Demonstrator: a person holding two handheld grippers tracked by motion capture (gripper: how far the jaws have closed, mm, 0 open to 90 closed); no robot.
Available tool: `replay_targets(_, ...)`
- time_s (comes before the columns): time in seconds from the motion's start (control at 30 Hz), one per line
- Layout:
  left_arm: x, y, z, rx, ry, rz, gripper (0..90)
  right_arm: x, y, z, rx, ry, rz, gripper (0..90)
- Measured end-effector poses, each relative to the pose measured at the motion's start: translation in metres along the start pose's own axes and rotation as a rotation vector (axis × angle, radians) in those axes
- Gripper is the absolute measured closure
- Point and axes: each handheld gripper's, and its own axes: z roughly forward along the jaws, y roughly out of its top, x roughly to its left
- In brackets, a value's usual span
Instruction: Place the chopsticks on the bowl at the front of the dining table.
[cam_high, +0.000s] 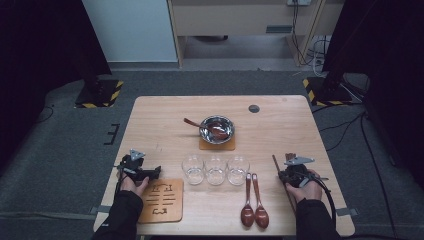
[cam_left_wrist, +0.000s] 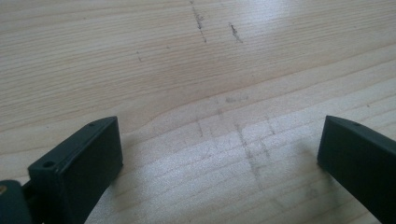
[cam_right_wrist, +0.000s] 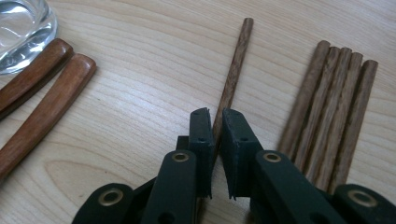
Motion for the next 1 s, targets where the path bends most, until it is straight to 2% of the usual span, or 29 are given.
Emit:
replay_targets(0.43, 0.0, 0.0, 0.0, 0.0, 0.0, 0.0, 0.0, 0.015, 0.005, 0.003, -0.015, 0.038, -0.035, 83.6)
replay_targets(0.57, 0.0, 0.0, 0.0, 0.0, 0.0, 0.0, 0.0, 0.016, 0.004, 0.001, -0.031, 0.046, -0.04, 78.0)
replay_targets(0.67, 0.0, 0.0, 0.0, 0.0, 0.0, 0.0, 0.0, 0.016, 0.002, -0.002, -0.044, 0.047, -0.046, 77.1)
replay_targets(1.0, 0.0, 0.0, 0.0, 0.0, 0.0, 0.0, 0.0, 0.016, -0.011, -0.012, -0.05, 0.044, -0.025, 79.3)
